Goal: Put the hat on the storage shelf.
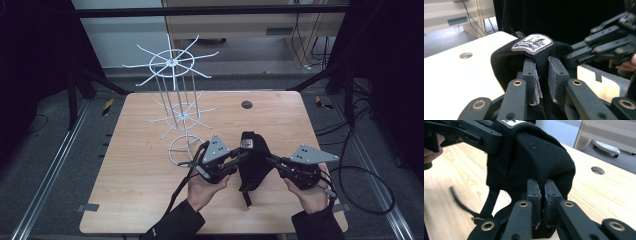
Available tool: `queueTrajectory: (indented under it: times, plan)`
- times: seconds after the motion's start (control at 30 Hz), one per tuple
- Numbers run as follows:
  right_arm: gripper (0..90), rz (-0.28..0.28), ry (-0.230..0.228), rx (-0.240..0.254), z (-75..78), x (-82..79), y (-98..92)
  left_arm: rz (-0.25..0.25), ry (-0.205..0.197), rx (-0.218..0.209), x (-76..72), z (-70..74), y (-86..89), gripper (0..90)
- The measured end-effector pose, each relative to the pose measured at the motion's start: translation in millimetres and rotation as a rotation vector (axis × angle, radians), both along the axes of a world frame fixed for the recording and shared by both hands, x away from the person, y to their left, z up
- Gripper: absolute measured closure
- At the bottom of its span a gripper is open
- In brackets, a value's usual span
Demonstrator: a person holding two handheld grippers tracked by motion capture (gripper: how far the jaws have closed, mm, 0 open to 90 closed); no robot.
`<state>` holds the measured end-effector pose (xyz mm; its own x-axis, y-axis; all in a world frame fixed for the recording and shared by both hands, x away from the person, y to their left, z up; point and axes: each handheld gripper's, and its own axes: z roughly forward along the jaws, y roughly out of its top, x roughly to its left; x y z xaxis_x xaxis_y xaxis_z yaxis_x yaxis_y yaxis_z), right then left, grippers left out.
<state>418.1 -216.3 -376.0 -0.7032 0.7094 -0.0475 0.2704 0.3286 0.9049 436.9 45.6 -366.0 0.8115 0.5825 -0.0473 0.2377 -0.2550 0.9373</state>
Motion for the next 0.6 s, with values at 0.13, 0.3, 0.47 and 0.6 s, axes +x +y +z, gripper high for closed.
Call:
queueTrajectory:
  times: [0.13, 0.3, 0.47, 0.6]
  plan:
    - [84.7, 0.014, -0.007, -0.047, 3.1, 1.6, 12.2, 0.023, 0.002, 0.031, -3.5, -3.4, 10.1, 76.5]
    - [83.9, 0.055, 0.012, -0.056, 1.8, 9.2, 29.6, 0.048, 0.031, 0.061, -6.9, -13.1, 30.5, 76.0]
    - [83.8, 0.114, 0.045, -0.079, -5.3, 14.9, 52.9, 0.085, 0.079, 0.092, -9.2, -35.5, 52.9, 74.3]
    - [84.1, 0.153, 0.057, -0.13, -12.9, 16.8, 73.3, 0.118, 0.12, 0.116, -10.2, -57.6, 67.0, 70.2]
